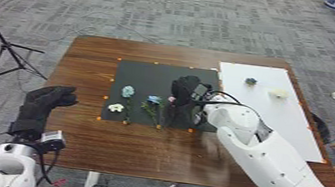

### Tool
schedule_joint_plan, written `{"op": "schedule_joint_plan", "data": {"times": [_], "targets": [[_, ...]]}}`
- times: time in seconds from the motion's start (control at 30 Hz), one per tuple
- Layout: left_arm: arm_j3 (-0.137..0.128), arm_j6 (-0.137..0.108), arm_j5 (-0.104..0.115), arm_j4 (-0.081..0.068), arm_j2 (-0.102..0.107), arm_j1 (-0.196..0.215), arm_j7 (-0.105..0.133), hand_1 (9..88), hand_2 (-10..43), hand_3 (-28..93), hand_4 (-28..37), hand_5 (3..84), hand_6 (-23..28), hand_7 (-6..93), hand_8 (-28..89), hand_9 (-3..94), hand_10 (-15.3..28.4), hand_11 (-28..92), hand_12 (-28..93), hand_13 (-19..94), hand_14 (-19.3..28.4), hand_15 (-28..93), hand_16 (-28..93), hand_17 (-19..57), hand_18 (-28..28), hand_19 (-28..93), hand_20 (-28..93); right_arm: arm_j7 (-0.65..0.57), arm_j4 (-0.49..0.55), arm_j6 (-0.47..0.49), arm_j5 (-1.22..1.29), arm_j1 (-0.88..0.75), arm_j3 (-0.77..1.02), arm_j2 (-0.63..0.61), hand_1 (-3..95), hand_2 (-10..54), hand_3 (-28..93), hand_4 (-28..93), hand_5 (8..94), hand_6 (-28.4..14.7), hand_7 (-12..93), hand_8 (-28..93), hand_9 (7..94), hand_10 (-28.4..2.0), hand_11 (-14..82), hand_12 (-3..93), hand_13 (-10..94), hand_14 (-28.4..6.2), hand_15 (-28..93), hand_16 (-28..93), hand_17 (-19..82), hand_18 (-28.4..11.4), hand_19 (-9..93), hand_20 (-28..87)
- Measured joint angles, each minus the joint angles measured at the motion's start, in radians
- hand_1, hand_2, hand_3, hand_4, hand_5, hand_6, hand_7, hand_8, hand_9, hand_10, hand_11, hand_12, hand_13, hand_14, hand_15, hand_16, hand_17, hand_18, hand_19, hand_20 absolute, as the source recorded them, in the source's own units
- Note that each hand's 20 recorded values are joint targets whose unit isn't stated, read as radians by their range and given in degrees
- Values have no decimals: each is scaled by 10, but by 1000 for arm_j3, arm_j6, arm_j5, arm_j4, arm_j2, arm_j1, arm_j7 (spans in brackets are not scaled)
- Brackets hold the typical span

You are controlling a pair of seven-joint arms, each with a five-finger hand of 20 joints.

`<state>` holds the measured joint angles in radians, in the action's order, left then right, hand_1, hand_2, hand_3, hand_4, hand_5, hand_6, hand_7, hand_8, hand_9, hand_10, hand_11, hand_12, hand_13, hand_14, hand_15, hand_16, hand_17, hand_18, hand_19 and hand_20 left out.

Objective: Arrange flowers

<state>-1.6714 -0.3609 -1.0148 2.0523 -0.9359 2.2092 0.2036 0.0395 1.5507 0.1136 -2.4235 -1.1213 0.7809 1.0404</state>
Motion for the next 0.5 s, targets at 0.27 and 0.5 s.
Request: {"op": "schedule_joint_plan", "data": {"times": [0.27,0.5], "targets": [[-1,0,0,0,2,-1,0,346,76,672,-220,554,19,242,-86,575,132,294,141,457,175,447,-16,54,142,260,249,-12,-6,27,-7,-1,0,11,494,-95,606,-209,739,33,324,7,856,-84,182,257,753,-77,733,305,358,-224,762,495],[0,2,0,0,2,-1,0,348,73,671,-218,554,19,243,-86,574,133,294,141,458,175,446,-16,53,142,260,249,-23,-5,30,4,2,0,11,345,-95,664,-187,740,30,274,-51,837,-103,220,197,738,-88,742,304,350,-231,758,505]]}}
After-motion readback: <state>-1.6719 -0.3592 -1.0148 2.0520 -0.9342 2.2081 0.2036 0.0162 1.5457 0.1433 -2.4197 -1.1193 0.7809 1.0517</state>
